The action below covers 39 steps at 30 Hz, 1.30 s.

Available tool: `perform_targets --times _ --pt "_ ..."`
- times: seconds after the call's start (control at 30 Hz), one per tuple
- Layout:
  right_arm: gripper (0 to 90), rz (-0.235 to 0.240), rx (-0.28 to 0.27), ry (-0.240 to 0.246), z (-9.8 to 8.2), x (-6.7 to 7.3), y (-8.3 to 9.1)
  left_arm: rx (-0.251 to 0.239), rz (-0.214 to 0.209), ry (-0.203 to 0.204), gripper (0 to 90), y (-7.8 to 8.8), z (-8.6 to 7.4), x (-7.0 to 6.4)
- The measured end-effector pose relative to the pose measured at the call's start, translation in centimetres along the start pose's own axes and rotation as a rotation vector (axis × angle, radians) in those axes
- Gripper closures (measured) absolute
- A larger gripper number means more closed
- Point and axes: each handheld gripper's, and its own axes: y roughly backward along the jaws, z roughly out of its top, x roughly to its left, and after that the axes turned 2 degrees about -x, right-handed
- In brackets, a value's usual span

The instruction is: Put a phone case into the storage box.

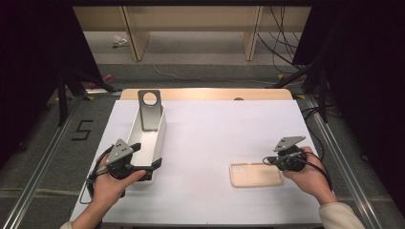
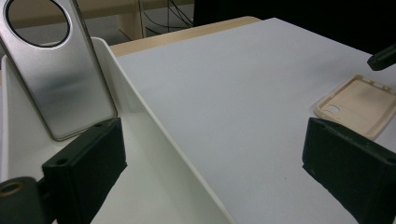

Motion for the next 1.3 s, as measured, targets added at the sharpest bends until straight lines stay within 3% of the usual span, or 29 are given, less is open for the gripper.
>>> perform_targets --times 0.23,0.47,0.93,1.3 --pt "90.0 0.103 0.038 0.137 3.5 2.6 -3.1 0.002 0.003 -0.003 6.0 -0.1 0.0 0.0" --pt "90.0 0.136 0.082 0.204 5.0 3.8 -5.1 0.004 0.002 -0.001 6.1 -0.1 -0.1 0.1" --pt "90.0 0.176 0.118 0.235 5.8 4.5 -6.7 0.004 0.003 -0.005 6.4 -0.1 -0.1 0.1" --pt "90.0 0.178 0.139 0.225 6.2 4.2 -7.7 0.005 0.001 -0.005 6.4 -0.2 -0.1 0.2"
